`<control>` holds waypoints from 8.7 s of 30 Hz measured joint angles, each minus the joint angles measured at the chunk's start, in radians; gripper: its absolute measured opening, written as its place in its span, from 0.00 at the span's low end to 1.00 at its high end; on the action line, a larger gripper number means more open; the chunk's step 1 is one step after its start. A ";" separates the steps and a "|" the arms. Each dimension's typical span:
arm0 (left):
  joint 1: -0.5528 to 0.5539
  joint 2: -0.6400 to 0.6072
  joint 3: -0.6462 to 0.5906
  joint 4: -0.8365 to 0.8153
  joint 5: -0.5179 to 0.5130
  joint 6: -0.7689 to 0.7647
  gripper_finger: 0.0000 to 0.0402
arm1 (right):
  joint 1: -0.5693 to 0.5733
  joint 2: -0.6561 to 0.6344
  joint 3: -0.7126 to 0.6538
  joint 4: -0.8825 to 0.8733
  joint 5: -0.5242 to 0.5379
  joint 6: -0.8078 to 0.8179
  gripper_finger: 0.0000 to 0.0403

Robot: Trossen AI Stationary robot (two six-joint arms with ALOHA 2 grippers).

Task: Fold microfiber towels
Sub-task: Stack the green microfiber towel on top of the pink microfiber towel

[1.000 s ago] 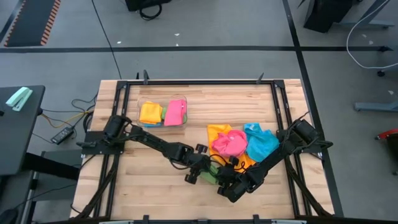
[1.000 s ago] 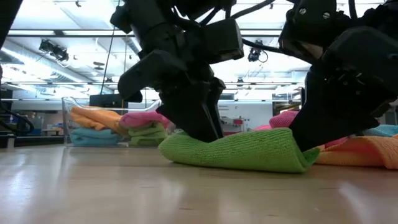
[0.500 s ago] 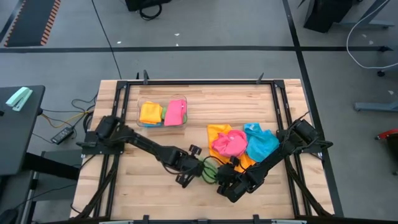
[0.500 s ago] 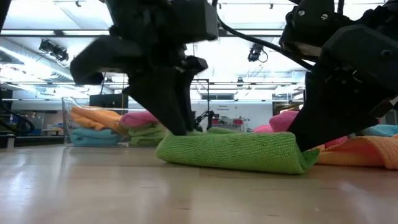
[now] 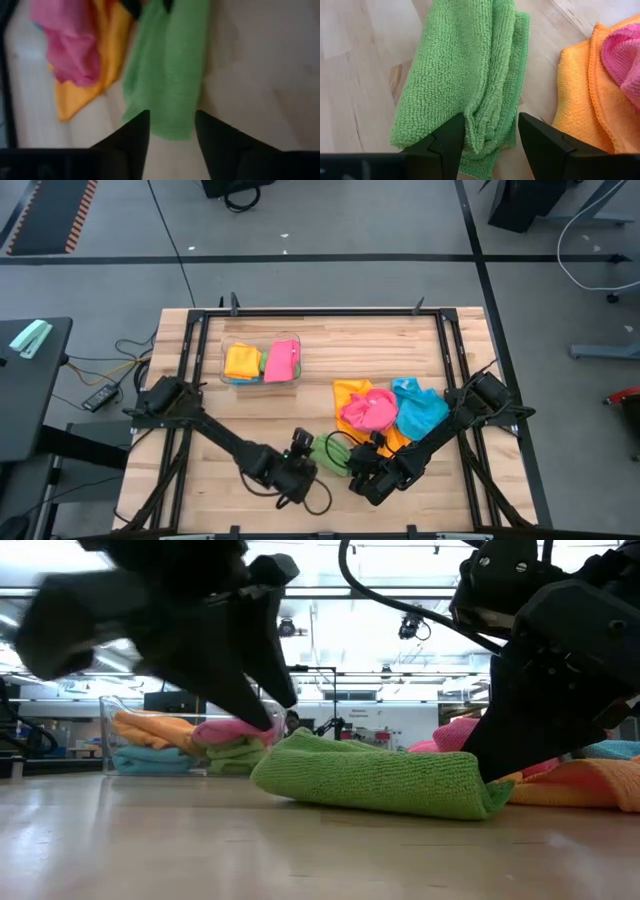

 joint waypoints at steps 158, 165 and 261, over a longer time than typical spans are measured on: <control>0.471 -0.746 -0.851 0.603 -0.401 -1.478 0.11 | -0.073 -0.268 -0.030 -0.243 0.084 -0.476 0.49; 0.447 -0.656 -0.828 0.624 -0.461 -1.417 0.09 | -0.072 -0.268 -0.030 -0.211 0.084 -0.501 0.49; 0.540 -0.008 0.025 -0.656 -0.139 -0.010 0.23 | -0.006 -0.267 -0.029 -0.226 0.036 -0.254 0.49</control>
